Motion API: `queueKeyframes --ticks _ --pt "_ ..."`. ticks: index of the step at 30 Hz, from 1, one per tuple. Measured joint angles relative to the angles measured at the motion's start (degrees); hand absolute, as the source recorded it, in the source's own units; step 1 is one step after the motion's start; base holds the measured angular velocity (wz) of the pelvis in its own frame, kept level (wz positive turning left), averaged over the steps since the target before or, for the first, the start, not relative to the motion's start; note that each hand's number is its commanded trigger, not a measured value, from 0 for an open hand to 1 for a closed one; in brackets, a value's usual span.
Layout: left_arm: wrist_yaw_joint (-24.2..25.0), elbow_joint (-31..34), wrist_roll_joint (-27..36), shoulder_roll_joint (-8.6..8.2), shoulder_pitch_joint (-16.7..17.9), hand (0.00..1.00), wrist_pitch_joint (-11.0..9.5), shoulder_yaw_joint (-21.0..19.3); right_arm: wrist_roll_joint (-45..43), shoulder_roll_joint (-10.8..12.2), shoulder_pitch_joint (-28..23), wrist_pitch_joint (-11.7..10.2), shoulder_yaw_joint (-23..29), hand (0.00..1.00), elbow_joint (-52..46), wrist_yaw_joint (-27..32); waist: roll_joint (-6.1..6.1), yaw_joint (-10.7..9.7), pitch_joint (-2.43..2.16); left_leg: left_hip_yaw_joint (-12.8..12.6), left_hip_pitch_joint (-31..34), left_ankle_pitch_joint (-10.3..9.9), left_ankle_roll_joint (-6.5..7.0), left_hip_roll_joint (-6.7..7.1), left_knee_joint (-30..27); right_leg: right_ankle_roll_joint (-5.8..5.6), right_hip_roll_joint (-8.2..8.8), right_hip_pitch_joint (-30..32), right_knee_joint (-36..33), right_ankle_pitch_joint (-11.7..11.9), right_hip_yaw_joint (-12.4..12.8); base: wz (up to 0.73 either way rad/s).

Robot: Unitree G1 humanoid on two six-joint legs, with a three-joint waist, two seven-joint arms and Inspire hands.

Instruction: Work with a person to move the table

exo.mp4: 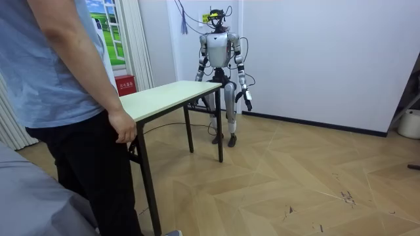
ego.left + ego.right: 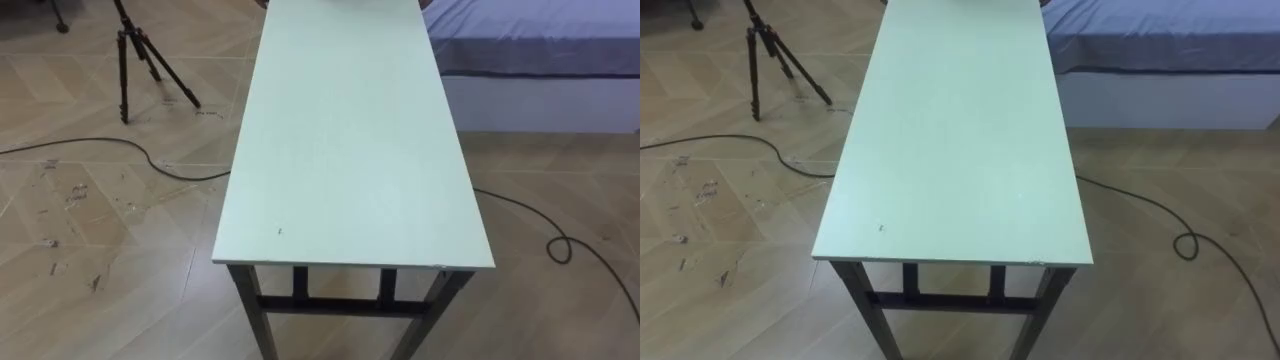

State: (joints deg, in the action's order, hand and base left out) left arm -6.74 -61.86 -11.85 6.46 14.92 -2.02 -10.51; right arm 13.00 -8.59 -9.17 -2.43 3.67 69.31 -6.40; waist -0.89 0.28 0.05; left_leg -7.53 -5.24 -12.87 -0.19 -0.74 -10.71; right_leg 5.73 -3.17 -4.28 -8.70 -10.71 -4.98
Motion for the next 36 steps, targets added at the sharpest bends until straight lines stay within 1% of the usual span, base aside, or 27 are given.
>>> queueKeyframes --ticks 7,9,10,13,14,16,17,21,22,23,24,25,28,29,31,32,33,34,36 --pt "0.30 0.00 0.61 -0.18 0.00 0.00 0.04 0.00 0.04 -0.02 0.03 0.02 0.07 0.00 0.31 -0.03 -0.19 -0.12 0.08 0.01 -0.08 0.00 0.00 0.00 0.00 -0.01 0.01 -0.13 0.06 -0.01 -0.02 0.00" --pt "1.34 -0.03 1.38 -0.14 -0.09 0.00 0.10 -0.01 0.46 -0.03 0.08 0.04 0.11 0.00 0.34 -0.03 -0.13 -0.06 0.04 0.01 -0.08 0.00 0.00 0.00 -0.01 -0.05 0.03 -0.13 0.13 -0.03 0.01 0.00" --pt "1.58 -0.08 2.12 -0.14 -0.17 0.00 0.11 0.13 0.49 -0.03 0.11 0.04 0.08 0.00 0.37 -0.03 0.22 -0.05 0.03 0.01 -0.08 0.00 0.00 0.00 -0.03 -0.05 0.03 -0.13 0.14 -0.03 0.01 0.00" --pt "3.49 -1.31 10.39 -0.10 -0.59 0.00 0.27 0.73 1.19 0.01 0.24 0.05 0.01 0.00 0.68 -0.06 0.34 -0.11 0.09 -0.05 -0.07 0.00 0.01 0.01 -0.05 -0.05 0.03 -0.17 0.07 -0.03 0.06 0.00" --pt "3.68 -1.30 11.45 -0.09 -0.67 0.00 0.42 0.72 1.39 -0.01 0.22 0.06 0.02 0.00 0.65 -0.10 0.32 -0.15 0.12 -0.08 -0.04 0.00 0.01 0.01 -0.07 -0.05 0.03 -0.16 0.06 -0.03 0.05 0.00" --pt "4.71 -1.30 14.70 -0.10 -0.79 0.00 0.58 0.61 2.86 -0.02 0.12 0.24 0.11 0.00 0.50 -0.49 0.50 -0.07 0.05 -0.15 0.15 0.00 0.01 -0.01 -0.09 -0.05 0.04 0.13 0.07 -0.03 0.05 0.00" --pt "5.47 -1.33 16.76 -0.11 -0.75 0.00 0.66 0.62 3.52 -0.08 0.15 0.65 0.15 0.00 0.33 -0.76 0.67 0.05 0.03 -0.13 0.32 0.00 0.01 -0.02 -0.10 -0.05 0.03 0.29 0.07 -0.03 0.03 0.00" --pt "8.76 -0.84 22.65 0.14 -0.82 0.00 0.86 1.29 9.80 -0.11 0.07 0.93 -0.18 0.00 -0.54 -2.80 0.99 0.07 0.00 -0.13 0.41 0.00 0.00 -0.01 -0.11 -0.05 0.06 0.31 0.02 -0.03 -0.08 0.01" --pt "9.70 0.79 24.46 0.27 -0.76 0.00 1.56 1.32 11.20 -0.22 0.03 1.24 -0.18 0.00 -1.52 -3.55 1.12 0.05 -0.02 -0.21 0.59 0.00 0.00 -0.01 -0.12 -0.05 0.08 0.43 0.01 -0.03 -0.17 0.04" --pt "10.20 1.94 25.62 0.35 -0.76 0.00 1.81 1.34 11.85 -0.31 -0.04 1.34 -0.17 0.00 -2.19 -3.95 1.21 0.05 0.05 -0.31 0.68 0.00 0.00 -0.01 -0.12 -0.05 0.09 0.50 0.02 -0.03 -0.27 0.06" --pt "11.19 3.77 27.73 0.63 -0.92 0.00 1.71 1.69 12.81 -0.47 -0.04 1.36 -0.15 0.00 -3.45 -4.76 1.18 0.08 0.23 -0.33 0.77 0.00 0.00 0.00 -0.11 -0.09 0.12 0.55 0.03 -0.06 -0.42 0.05" --pt "11.72 4.24 28.52 0.80 -1.04 0.00 1.64 1.87 13.49 -0.54 -0.10 1.45 -0.14 0.00 -4.26 -5.12 1.08 0.13 0.29 -0.29 0.79 0.00 0.00 0.00 -0.11 -0.10 0.13 0.56 0.03 -0.07 -0.50 0.03" --pt "14.54 4.93 31.85 0.97 -1.44 0.00 1.22 2.47 14.53 -0.64 -1.21 1.66 -0.41 0.00 -10.33 -7.63 1.57 0.29 -0.02 -0.51 0.77 0.00 0.00 0.04 -0.15 -0.17 0.19 0.54 0.02 -0.12 -0.58 0.00" --pt "15.79 5.60 33.50 0.88 -1.28 0.00 1.23 3.23 15.85 -0.61 -2.32 1.70 -0.88 0.00 -12.39 -8.92 1.65 0.29 -0.08 -0.51 0.83 0.00 0.00 0.04 -0.15 -0.17 0.21 0.54 -0.02 -0.12 -0.62 0.00" --pt "17.40 6.98 36.69 0.69 -0.53 0.00 1.23 4.76 16.32 -0.43 -2.34 1.81 -1.61 0.00 -13.93 -10.94 1.58 0.22 -0.11 -0.52 0.99 0.00 0.00 0.05 -0.16 -0.17 0.23 0.59 0.06 -0.12 -0.94 0.06" --pt "18.28 7.88 38.44 0.58 -0.25 0.00 1.25 6.16 16.34 -0.43 -2.72 1.93 -2.46 0.00 -14.98 -12.05 1.65 0.15 -0.23 -0.53 1.17 0.00 0.00 0.05 -0.22 -0.17 0.28 0.63 0.08 -0.12 -1.37 0.11" --pt "19.18 9.09 40.11 0.44 0.15 0.00 1.25 7.37 16.76 -0.31 -3.41 2.25 -2.82 0.00 -16.51 -13.23 1.36 0.29 -0.29 -0.50 1.47 0.00 0.00 0.02 -0.28 -0.18 0.29 0.90 0.01 -0.13 -1.58 0.08" --pt "19.73 9.87 41.00 0.27 0.51 0.00 1.26 7.61 17.34 -0.28 -3.59 2.37 -3.15 0.00 -17.22 -13.68 1.47 0.37 -0.42 -0.48 1.55 0.00 0.00 -0.03 -0.30 -0.17 0.28 1.05 -0.06 -0.13 -1.58 -0.03" --pt "21.20 14.70 43.82 -0.23 2.24 0.00 1.27 9.11 21.34 -0.26 -5.34 2.51 -5.22 0.00 -22.00 -14.97 0.99 1.41 -0.23 -0.36 1.56 0.00 0.00 -0.06 -0.29 -0.17 0.25 1.17 -0.09 -0.13 -1.65 -0.07"
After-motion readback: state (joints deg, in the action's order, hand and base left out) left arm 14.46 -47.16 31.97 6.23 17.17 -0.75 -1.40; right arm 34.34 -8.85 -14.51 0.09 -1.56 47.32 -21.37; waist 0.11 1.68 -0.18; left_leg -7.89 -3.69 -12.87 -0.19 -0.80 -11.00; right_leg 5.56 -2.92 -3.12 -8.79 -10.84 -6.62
